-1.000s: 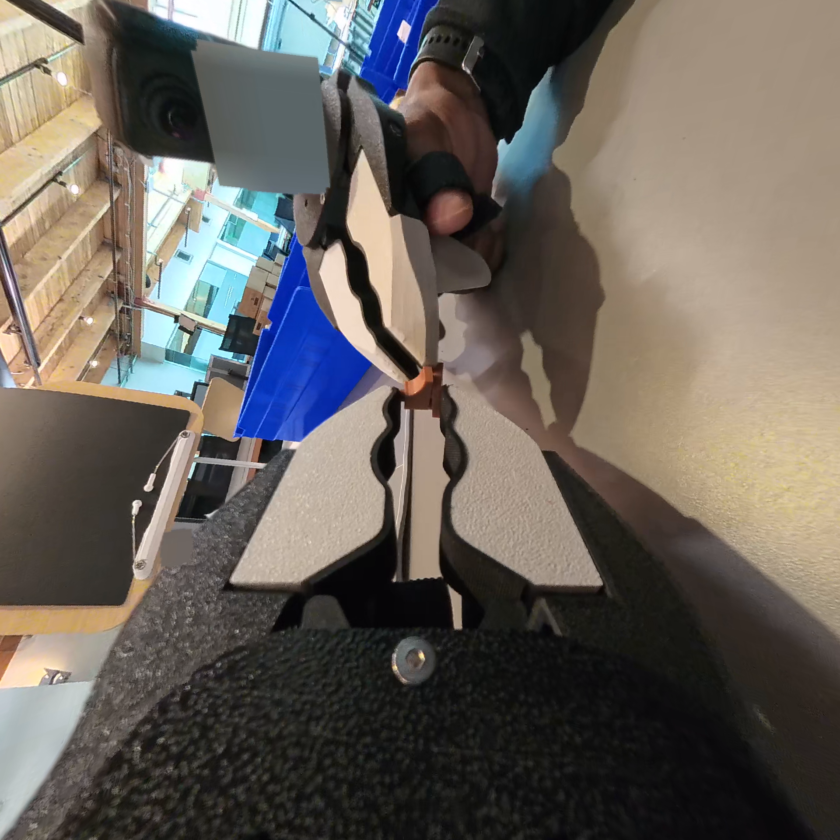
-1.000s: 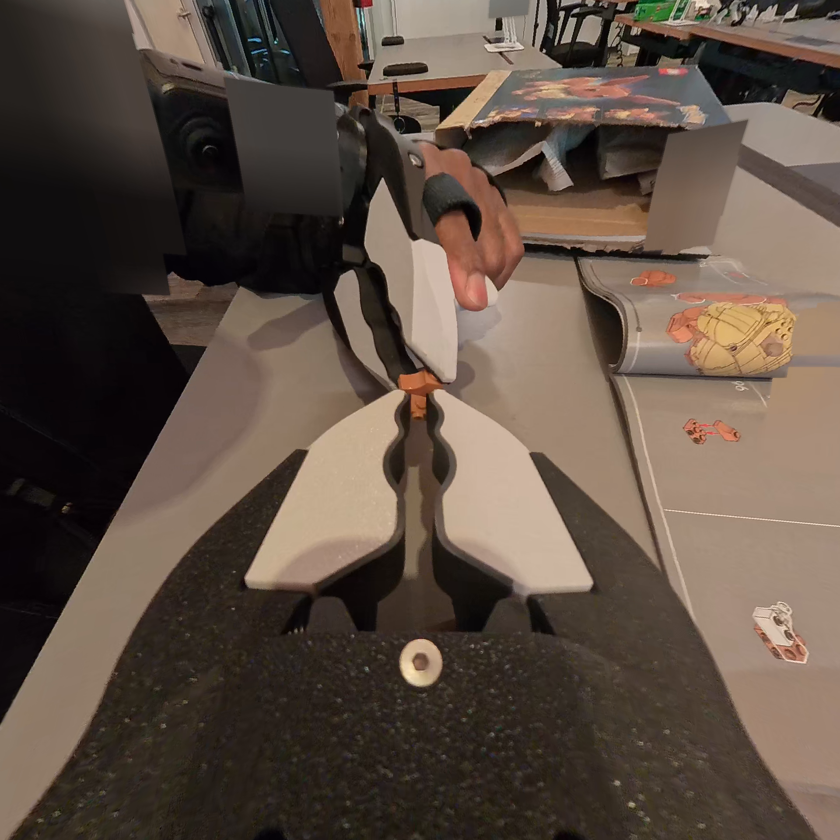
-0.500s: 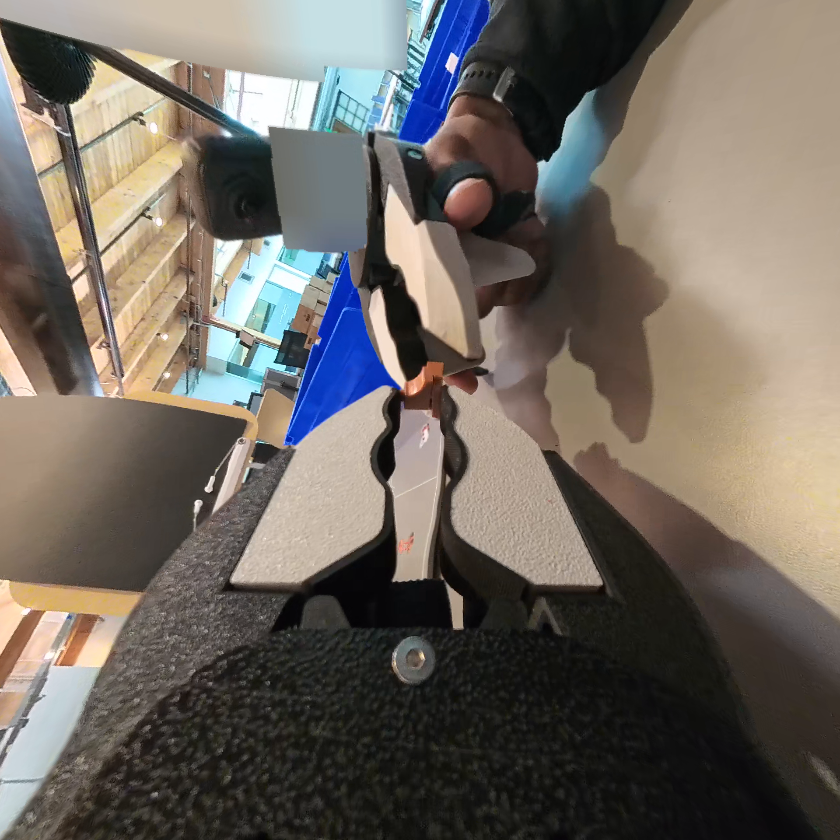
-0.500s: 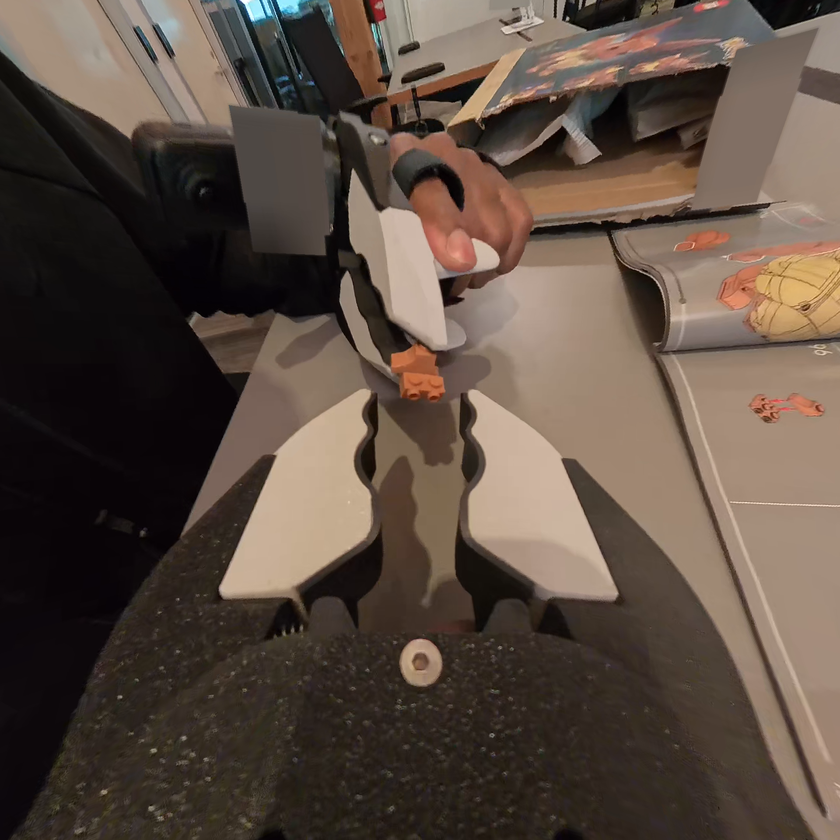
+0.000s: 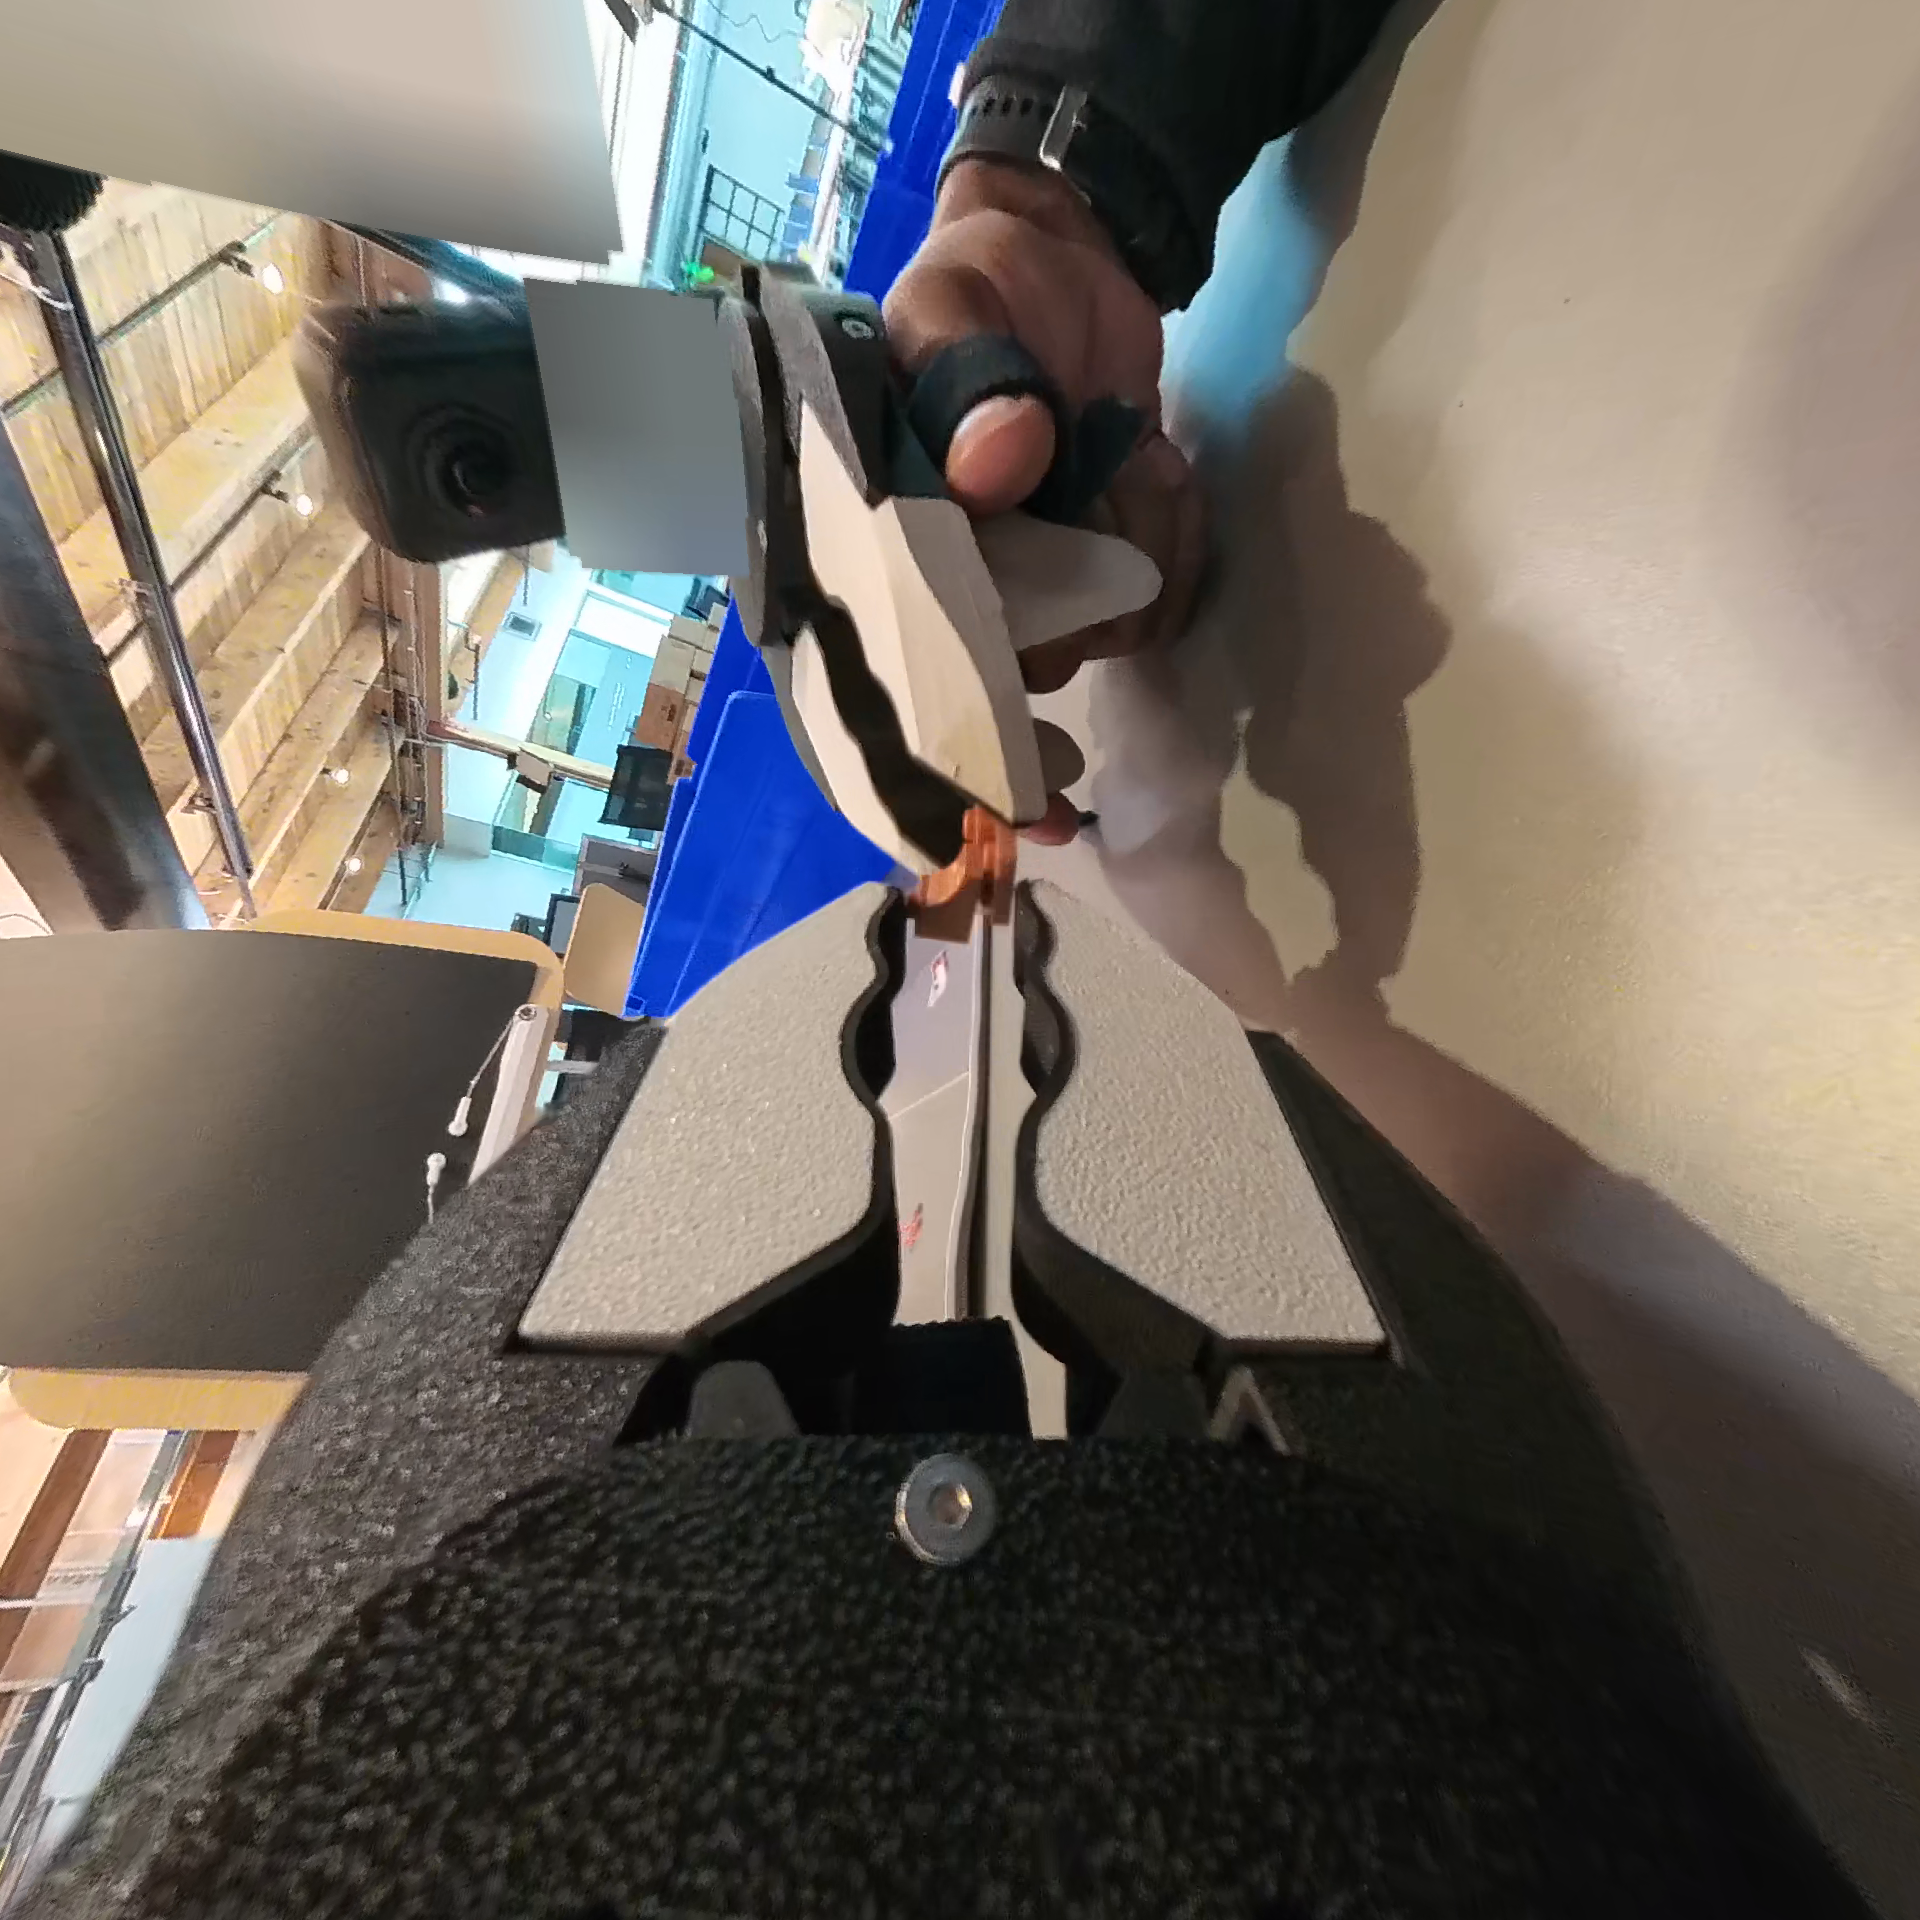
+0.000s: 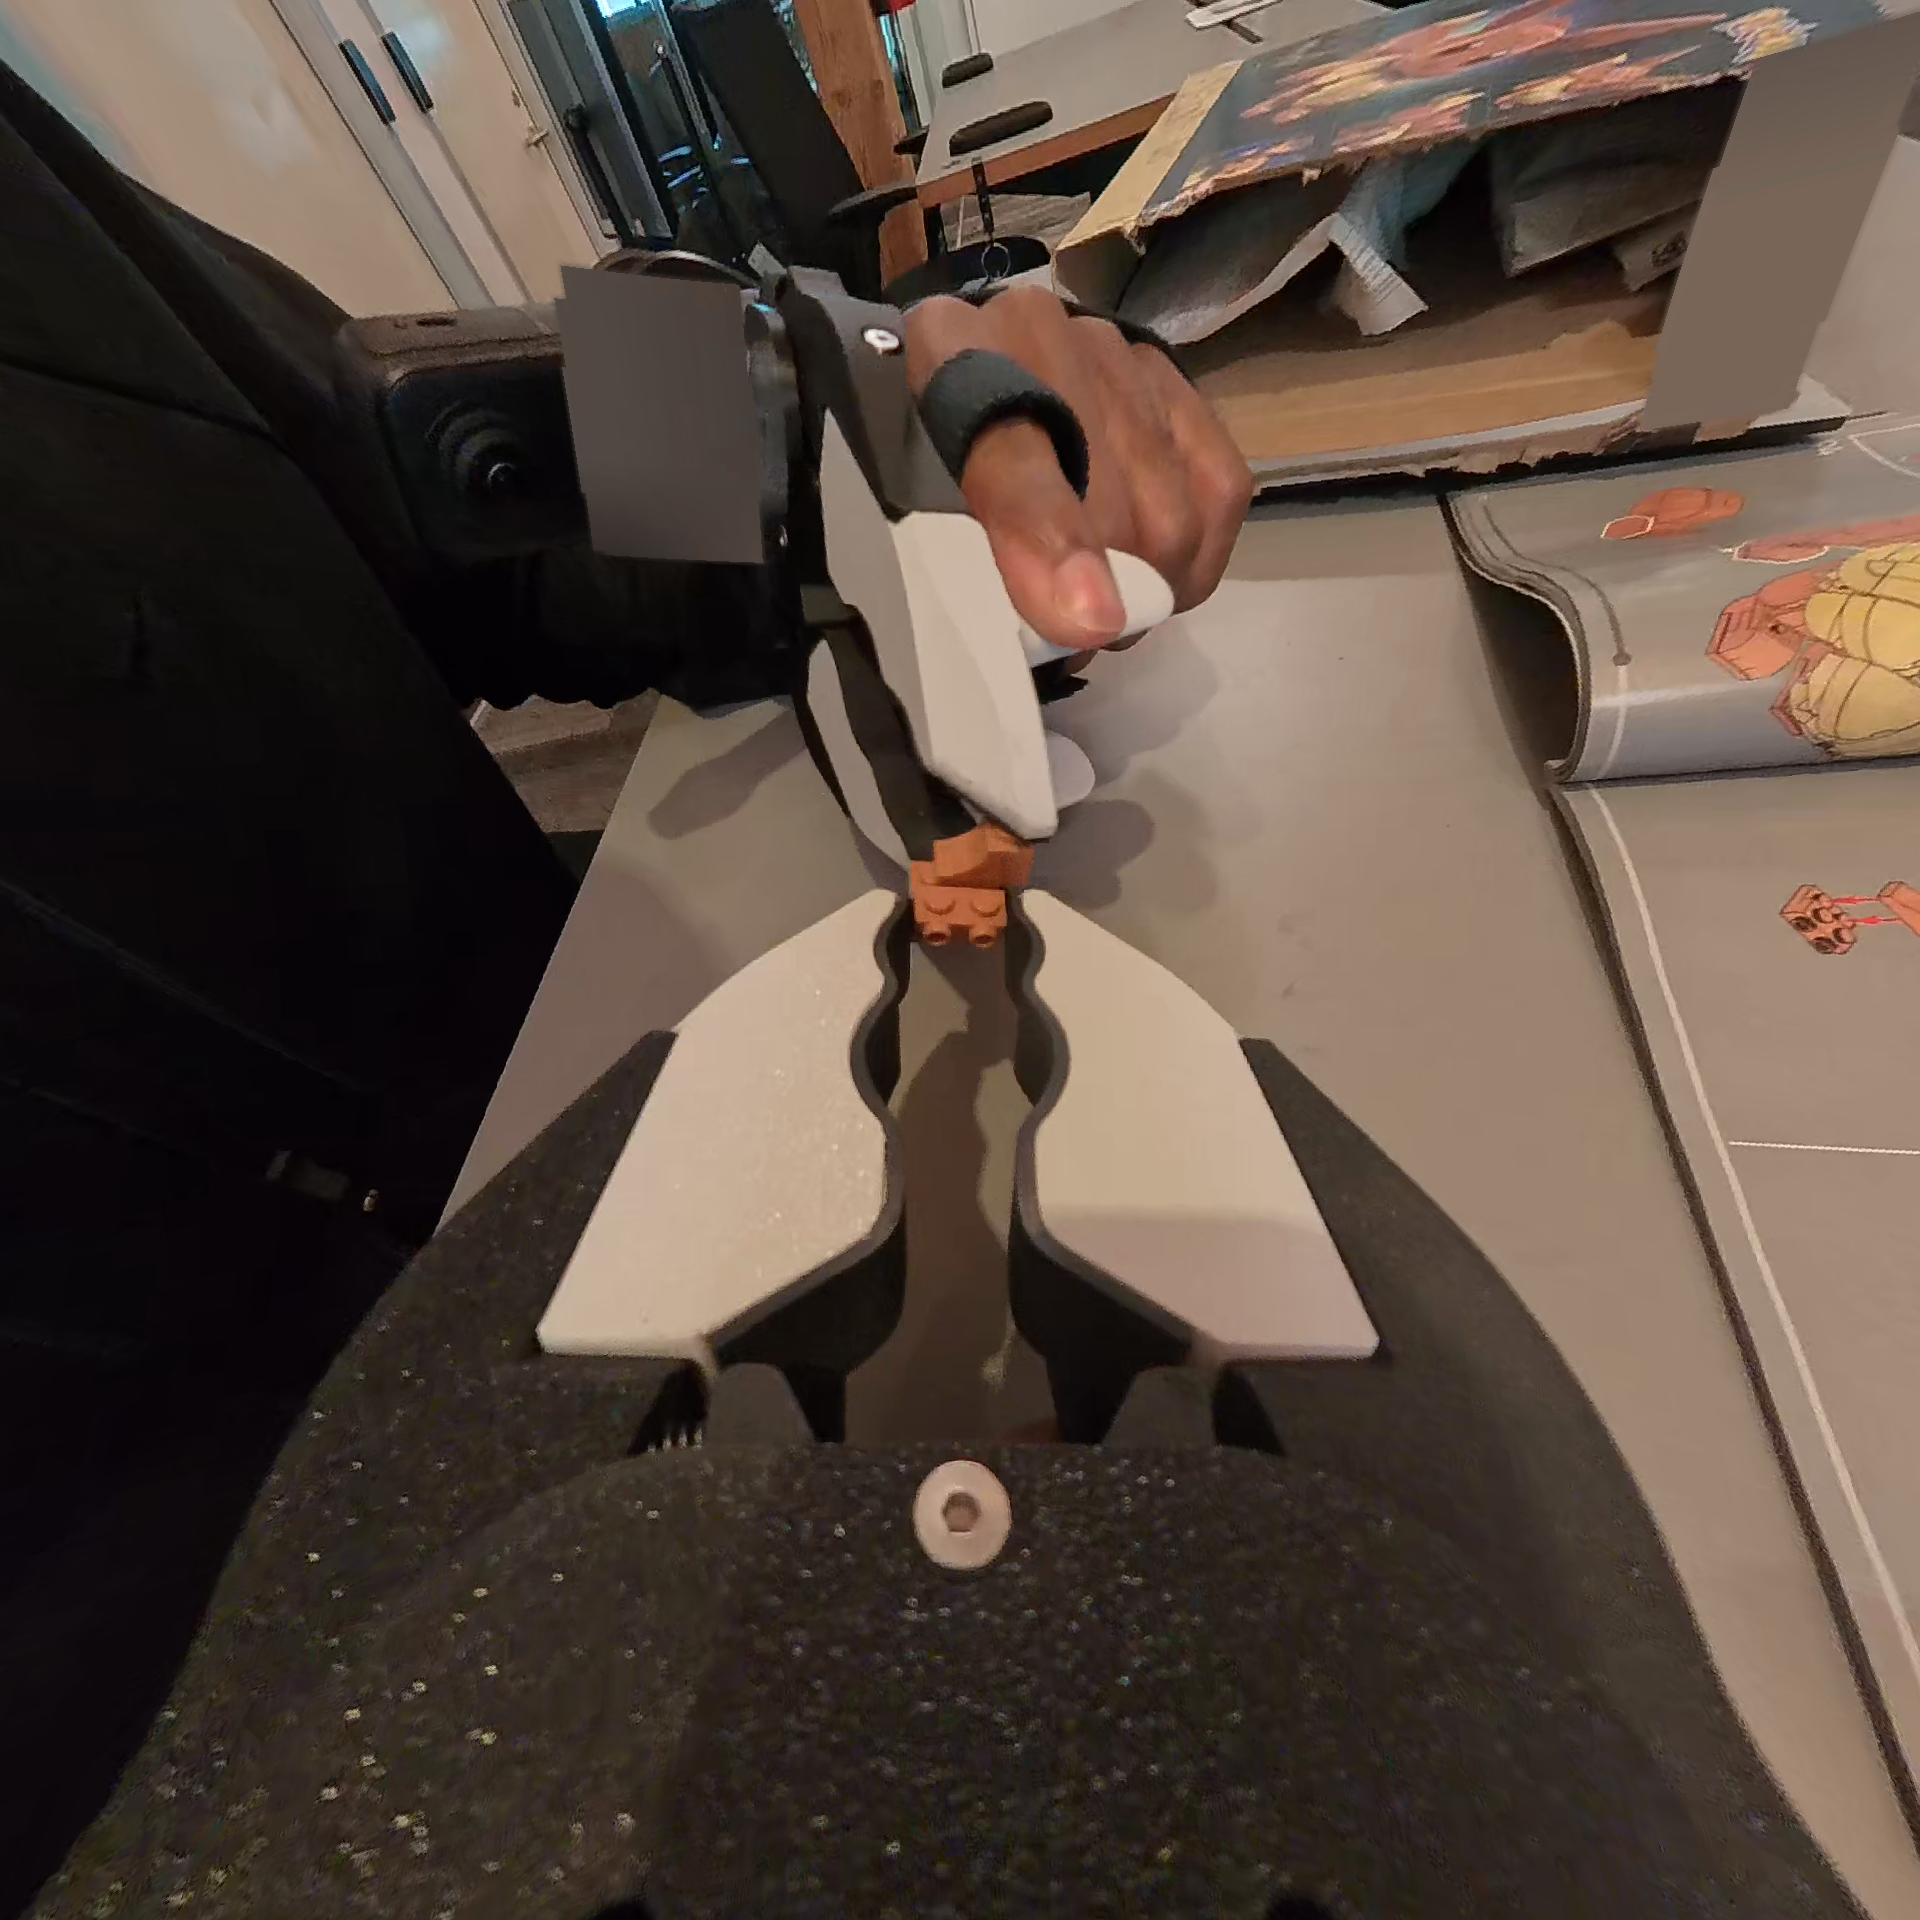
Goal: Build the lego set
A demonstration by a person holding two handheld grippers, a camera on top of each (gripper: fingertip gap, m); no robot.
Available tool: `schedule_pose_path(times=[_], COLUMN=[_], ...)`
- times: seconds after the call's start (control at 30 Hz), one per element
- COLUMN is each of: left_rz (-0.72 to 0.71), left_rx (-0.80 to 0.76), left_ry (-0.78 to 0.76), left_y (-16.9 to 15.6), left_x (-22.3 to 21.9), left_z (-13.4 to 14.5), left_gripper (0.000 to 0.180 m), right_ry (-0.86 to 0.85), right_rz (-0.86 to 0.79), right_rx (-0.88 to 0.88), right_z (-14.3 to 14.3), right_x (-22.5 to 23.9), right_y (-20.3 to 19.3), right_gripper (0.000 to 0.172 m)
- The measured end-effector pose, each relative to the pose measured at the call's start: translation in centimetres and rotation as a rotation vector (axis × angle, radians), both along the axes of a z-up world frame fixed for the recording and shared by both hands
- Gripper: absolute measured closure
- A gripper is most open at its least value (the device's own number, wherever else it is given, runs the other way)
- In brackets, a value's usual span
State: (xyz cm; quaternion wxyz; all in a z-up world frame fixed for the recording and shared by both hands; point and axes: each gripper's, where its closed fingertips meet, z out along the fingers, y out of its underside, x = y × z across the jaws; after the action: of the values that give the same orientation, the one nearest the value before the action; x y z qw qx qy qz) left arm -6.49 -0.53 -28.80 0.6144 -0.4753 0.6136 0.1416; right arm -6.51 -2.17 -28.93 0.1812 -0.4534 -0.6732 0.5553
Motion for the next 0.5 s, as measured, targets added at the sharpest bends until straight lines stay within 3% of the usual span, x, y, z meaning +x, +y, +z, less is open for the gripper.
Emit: schedule_pose_path(times=[0.3, 0.5], left_rz=[-0.012, 0.127], left_rx=[-0.032, -0.277], left_ry=[-0.020, -0.161], left_y=[-0.2, 1.2], left_x=[0.1, -3.0], left_z=[-0.1, -0.9], left_gripper=[0.165, 0.159], right_ry=[-0.007, -0.063], right_rz=[-0.004, -0.075], right_rx=[0.015, 0.052], right_z=[-0.2, -0.8], right_x=[0.0, 0.0], right_y=[0.1, 1.9], right_gripper=[0.155, 0.155])
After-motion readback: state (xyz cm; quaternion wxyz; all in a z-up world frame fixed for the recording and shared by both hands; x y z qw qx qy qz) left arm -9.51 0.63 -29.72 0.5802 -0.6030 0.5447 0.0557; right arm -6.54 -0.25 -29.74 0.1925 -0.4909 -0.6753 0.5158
